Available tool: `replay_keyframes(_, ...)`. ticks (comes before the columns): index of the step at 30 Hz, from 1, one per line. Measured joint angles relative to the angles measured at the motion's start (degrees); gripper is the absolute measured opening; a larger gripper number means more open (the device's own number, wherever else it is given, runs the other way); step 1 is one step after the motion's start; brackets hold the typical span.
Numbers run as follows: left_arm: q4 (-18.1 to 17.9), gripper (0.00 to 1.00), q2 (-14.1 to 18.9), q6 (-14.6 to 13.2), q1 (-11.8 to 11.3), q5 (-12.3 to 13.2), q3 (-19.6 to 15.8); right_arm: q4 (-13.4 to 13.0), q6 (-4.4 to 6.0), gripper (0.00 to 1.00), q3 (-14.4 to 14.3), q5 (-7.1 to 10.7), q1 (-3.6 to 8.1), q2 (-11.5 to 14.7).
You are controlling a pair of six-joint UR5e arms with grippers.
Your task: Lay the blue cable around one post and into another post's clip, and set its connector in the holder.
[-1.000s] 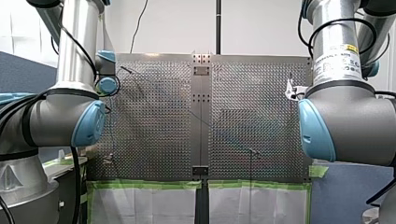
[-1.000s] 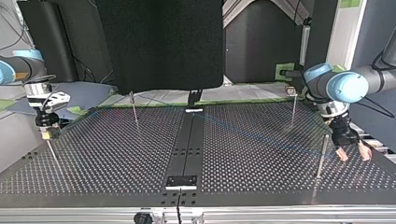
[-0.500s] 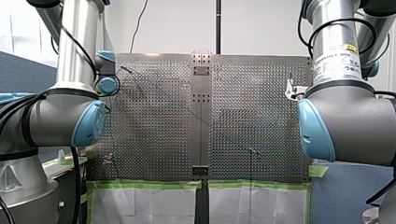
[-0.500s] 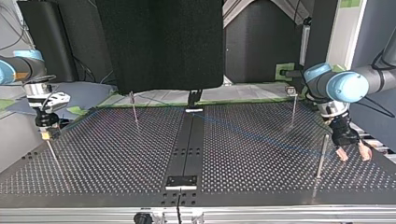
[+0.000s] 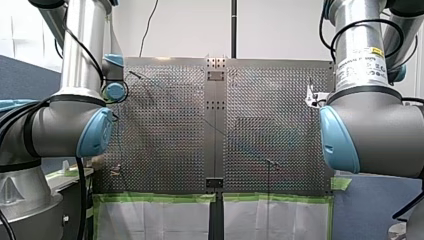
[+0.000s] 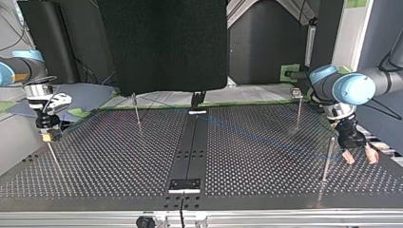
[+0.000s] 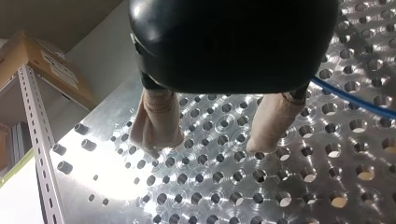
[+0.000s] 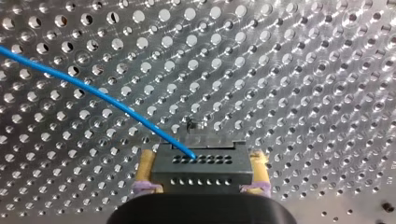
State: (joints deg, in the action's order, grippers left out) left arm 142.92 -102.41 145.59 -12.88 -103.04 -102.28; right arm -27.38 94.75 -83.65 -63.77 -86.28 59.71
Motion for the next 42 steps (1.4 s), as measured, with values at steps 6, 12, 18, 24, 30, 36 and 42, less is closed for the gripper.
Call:
replay_keyframes(6, -0.11, 1.00, 0.00, -0.04, -0.02, 0.00, 0.00, 0.01, 0.00, 0.47, -0.09, 0.02, 0.01, -0.19)
replay_keyframes(12, -0.25, 1.00, -0.01, -0.04, -0.09, -0.01, -0.02, -0.02, 0.01, 0.75, 0.00, 0.00, -0.01, -0.14)
replay_keyframes(18, -0.24, 1.00, 0.01, 0.02, -0.10, -0.01, -0.02, -0.01, 0.00, 0.82, -0.01, 0.00, 0.00, -0.14)
replay_keyframes(24, 0.60, 1.00, 0.05, -0.36, -0.02, -0.21, -0.01, -0.01, 0.00, 0.82, -0.01, 0.00, 0.00, -0.14)
replay_keyframes(30, 2.97, 1.00, 0.07, -1.98, 0.11, -0.38, -0.01, -0.01, 0.00, 0.82, -0.01, 0.00, 0.00, -0.14)
replay_keyframes(36, 5.64, 1.00, 0.15, -1.32, 0.35, 2.06, -0.01, -0.01, 0.00, 0.82, 0.00, 0.00, 0.00, -0.14)
replay_keyframes(42, 8.79, 1.00, 0.42, -2.47, 0.92, 3.01, -0.21, -0.01, 0.01, 0.82, -0.01, 0.00, 0.00, -0.14)
